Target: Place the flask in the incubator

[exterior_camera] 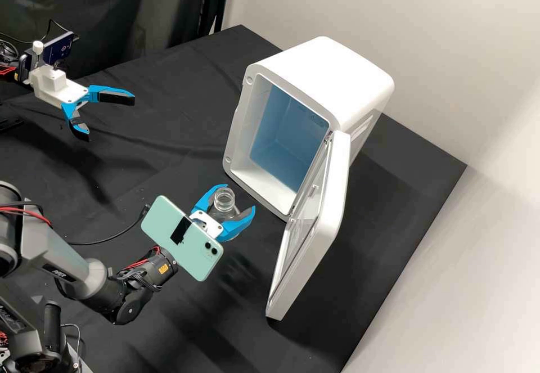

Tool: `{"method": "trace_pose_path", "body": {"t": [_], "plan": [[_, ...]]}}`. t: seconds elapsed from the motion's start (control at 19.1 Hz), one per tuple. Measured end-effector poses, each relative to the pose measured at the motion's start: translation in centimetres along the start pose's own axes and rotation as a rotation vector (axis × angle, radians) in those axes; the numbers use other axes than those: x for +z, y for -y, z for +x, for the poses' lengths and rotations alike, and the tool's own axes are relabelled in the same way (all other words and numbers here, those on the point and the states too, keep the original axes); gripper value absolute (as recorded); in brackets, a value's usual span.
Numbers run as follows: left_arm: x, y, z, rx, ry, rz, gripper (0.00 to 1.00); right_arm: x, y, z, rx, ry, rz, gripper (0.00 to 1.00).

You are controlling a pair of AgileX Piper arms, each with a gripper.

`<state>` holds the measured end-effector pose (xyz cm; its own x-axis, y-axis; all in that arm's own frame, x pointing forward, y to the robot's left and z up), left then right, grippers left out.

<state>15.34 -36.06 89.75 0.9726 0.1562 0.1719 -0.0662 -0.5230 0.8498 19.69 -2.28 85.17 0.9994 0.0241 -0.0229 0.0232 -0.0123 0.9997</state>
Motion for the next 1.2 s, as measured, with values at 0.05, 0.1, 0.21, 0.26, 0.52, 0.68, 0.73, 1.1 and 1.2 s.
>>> {"method": "trace_pose_path", "body": {"t": [0.05, 0.1, 0.21, 0.26, 0.52, 0.68, 0.73, 1.1, 1.2], "plan": [[0.0, 0.0, 0.0, 0.0, 0.0, 0.0, 1.0, 0.0, 0.0, 0.0, -0.002, -0.002, 0.0, 0.0], [0.0, 0.0, 0.0, 0.0, 0.0, 0.0, 1.0, -0.1, 0.1, 0.0, -0.004, -0.004, 0.0, 0.0], [0.0, 0.0, 0.0, 0.0, 0.0, 0.0, 1.0, -0.1, 0.1, 0.1, -0.007, -0.005, 0.001, 0.0], [0.0, 0.0, 0.0, 0.0, 0.0, 0.0, 1.0, -0.1, 0.1, 0.1, -0.007, -0.005, 0.001, 0.0], [0.0, 0.0, 0.0, 0.0, 0.0, 0.0, 1.0, 0.0, 0.8, 1.0, -0.037, -0.007, 0.006, 0.0], [0.0, 0.0, 0.0, 0.0, 0.0, 0.0, 1.0, 0.0, 1.0, 2.6, -0.021, -0.006, 0.005, 0.0], [0.0, 0.0, 0.0, 0.0, 0.0, 0.0, 1.0, -0.1, 1.1, 3.4, -0.013, -0.009, 0.004, 0.0], [0.2, 0.08, 0.1, -0.004, 0.011, -0.001, 1.0, -0.7, 2.8, 9.1, 0.008, -0.022, -0.025, 0.0], [0.2, 0.26, 0.2, -0.012, 0.016, -0.008, 1.0, -0.9, 2.8, 10.4, 0.028, -0.027, -0.019, 0.0]]}}
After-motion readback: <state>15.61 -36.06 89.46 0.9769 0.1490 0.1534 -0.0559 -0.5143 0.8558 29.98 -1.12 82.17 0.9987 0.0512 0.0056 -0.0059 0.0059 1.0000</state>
